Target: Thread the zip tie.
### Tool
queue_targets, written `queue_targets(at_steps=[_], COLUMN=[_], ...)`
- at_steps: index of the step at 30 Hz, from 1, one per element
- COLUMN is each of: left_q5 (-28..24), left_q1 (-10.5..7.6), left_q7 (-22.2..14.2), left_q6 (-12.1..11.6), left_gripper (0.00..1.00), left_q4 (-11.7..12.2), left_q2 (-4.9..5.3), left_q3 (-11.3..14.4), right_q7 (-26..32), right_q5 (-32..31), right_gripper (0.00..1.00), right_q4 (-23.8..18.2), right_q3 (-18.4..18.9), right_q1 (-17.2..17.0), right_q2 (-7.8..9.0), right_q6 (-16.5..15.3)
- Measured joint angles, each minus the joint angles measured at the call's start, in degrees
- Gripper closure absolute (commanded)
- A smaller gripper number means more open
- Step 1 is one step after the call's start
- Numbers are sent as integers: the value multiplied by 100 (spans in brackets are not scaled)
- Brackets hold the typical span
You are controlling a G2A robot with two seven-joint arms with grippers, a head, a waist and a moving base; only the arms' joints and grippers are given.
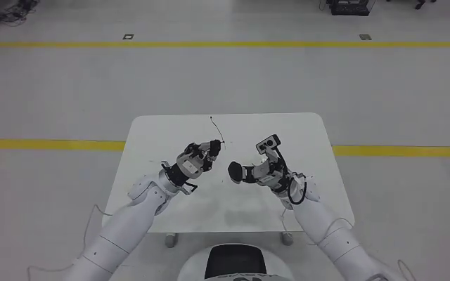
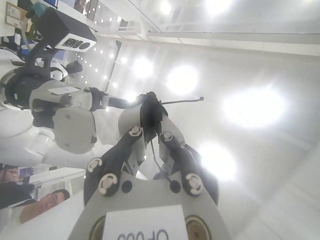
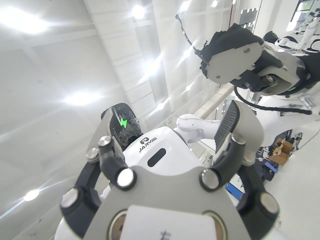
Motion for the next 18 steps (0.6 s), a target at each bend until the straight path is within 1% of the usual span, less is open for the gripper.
queue_targets(at_steps=[1, 2, 4, 9, 11, 12, 18], left_q5=[8, 13, 39, 126, 160, 179, 313], left_q1=[-2, -2, -1, 14, 19, 21, 33], left_q7=[-14, -26, -66, -152, -167, -177, -242], left_q6=[0, 1, 6, 25, 34, 36, 62], left_gripper=[100, 100, 100, 100, 100, 100, 100], left_q4=[6, 8, 6, -14, -23, -28, -51], left_q2=[-5, -8, -13, -21, -24, -26, -33], left_q3=[-1, -3, -8, -19, -23, -25, -25], right_q7=[28, 50, 86, 120, 126, 127, 119], right_q5=[19, 28, 13, -56, -82, -90, -179], right_gripper=[29, 49, 53, 58, 58, 60, 61], right_q4=[16, 31, 72, 181, 240, 265, 396], right_q3=[21, 37, 72, 95, 83, 79, 87], right_q1=[5, 7, 14, 44, 61, 71, 146], right_q2=[-23, -40, -76, -156, -189, -202, -284], right_q6=[0, 0, 0, 0, 0, 0, 0])
